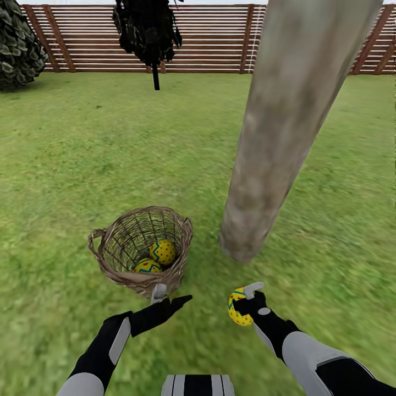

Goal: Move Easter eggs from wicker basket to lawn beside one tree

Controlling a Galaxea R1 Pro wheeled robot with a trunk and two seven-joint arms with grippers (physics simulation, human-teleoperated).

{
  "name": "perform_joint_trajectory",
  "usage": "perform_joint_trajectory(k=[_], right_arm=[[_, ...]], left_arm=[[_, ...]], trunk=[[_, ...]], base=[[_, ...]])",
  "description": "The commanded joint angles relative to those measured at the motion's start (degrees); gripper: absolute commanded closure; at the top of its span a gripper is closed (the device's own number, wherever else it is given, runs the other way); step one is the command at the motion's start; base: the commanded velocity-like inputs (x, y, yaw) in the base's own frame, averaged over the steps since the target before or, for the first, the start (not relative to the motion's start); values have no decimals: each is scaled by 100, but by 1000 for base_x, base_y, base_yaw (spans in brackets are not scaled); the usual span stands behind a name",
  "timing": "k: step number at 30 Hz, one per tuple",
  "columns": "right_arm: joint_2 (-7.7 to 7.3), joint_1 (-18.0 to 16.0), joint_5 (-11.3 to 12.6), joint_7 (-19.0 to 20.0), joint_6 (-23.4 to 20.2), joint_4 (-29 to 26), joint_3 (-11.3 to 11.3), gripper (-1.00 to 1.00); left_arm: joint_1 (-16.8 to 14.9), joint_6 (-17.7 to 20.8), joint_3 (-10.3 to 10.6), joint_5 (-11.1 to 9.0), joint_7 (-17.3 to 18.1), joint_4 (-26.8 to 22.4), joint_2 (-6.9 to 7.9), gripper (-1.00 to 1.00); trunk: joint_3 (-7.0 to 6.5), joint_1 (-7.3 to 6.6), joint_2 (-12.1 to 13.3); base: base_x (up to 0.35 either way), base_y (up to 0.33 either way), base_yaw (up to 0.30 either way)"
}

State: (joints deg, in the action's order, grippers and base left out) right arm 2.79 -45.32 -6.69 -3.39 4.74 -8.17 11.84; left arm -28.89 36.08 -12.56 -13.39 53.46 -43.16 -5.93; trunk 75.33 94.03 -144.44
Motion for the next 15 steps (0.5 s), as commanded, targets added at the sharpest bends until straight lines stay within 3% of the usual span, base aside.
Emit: perform_joint_trajectory(k=[1, 15], right_arm=[[2, -3, -60, -37, -4, 8, 11, -100], [1, -3, -60, -32, 18, 8, 0, -100]], left_arm=[[-3, 39, -19, -3, 15, 1, -5, -100], [-3, 47, -18, -5, 24, 11, -35, -100]], trunk=[[-19, -3, 0], [-329, -39, 19]], base=[[0, 0, 0], [0, 0, 0]])
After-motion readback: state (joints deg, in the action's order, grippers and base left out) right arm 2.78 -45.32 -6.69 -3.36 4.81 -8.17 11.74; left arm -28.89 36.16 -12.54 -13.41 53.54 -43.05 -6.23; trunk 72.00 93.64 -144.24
